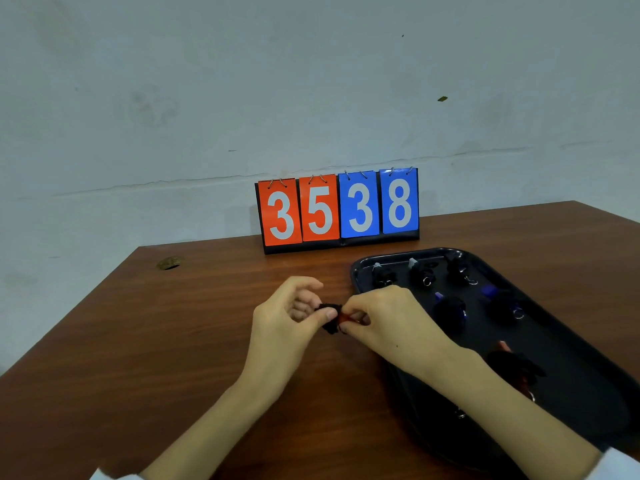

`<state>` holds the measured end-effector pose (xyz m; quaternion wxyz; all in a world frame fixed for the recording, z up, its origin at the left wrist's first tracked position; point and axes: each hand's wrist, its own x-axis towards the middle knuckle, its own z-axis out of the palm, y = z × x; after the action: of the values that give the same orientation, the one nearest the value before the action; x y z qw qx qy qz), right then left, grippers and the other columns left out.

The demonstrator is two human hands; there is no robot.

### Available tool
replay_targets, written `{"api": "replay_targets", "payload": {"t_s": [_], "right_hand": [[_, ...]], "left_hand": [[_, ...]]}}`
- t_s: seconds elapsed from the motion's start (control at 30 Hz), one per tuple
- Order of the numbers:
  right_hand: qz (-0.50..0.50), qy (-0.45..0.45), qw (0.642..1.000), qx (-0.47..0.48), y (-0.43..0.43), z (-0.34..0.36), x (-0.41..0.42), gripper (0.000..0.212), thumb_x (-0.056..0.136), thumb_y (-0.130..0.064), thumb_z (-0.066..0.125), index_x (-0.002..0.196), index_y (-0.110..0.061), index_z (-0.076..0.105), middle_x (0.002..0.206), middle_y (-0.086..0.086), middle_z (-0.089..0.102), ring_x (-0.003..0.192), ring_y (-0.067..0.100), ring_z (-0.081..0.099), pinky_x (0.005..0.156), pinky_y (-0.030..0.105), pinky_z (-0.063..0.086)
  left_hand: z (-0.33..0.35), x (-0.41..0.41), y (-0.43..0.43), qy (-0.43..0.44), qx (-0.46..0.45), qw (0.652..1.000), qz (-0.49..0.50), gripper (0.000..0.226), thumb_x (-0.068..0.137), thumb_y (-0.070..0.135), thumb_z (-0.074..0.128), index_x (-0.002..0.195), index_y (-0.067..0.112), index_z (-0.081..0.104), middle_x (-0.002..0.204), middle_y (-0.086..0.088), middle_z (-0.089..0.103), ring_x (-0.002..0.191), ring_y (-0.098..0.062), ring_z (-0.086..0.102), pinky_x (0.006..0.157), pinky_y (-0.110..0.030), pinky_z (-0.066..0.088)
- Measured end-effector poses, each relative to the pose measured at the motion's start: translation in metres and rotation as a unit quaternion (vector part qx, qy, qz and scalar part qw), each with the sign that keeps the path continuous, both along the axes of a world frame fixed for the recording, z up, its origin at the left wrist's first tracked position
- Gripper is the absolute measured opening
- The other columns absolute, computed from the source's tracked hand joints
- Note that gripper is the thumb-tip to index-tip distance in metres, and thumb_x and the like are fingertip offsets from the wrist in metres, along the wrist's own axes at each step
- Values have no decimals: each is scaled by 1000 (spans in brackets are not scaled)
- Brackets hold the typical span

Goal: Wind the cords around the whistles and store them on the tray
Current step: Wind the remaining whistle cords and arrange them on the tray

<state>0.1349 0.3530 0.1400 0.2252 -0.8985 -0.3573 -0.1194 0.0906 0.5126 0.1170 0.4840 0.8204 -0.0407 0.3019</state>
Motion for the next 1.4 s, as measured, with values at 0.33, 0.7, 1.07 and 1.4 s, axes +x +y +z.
{"api": "replay_targets", "payload": {"t_s": [0.33,0.7,1.07,1.4], "right_hand": [[3,-12,1000,-6,0,1,-2,21,87,-36,61,100,-23,70,89,-7,71,80,6,64,77,26,53],[-23,-50,996,-73,1,-2,0,22,90,-36,52,96,-20,65,87,-4,67,81,17,63,75,32,52],[-14,-123,987,-106,8,-7,-4,24,60,-20,82,55,-17,59,47,-3,54,40,17,53,40,23,31],[-19,-48,995,-85,14,-11,-10,16,90,-26,51,90,-15,62,86,3,65,81,22,62,70,33,49]], "left_hand": [[-1,1,-1,-15,50,999,7,18,73,14,77,75,28,65,70,12,65,72,-6,62,63,-18,53],[-7,6,-1,-2,142,990,19,17,72,16,78,90,16,75,77,16,65,79,-3,63,70,-12,52],[-8,-2,-10,2,214,975,67,16,77,12,73,92,17,73,76,15,61,68,-1,59,65,-15,53],[-10,0,-9,40,280,957,66,13,79,9,67,89,16,73,75,12,57,63,1,49,57,-6,37]]}}
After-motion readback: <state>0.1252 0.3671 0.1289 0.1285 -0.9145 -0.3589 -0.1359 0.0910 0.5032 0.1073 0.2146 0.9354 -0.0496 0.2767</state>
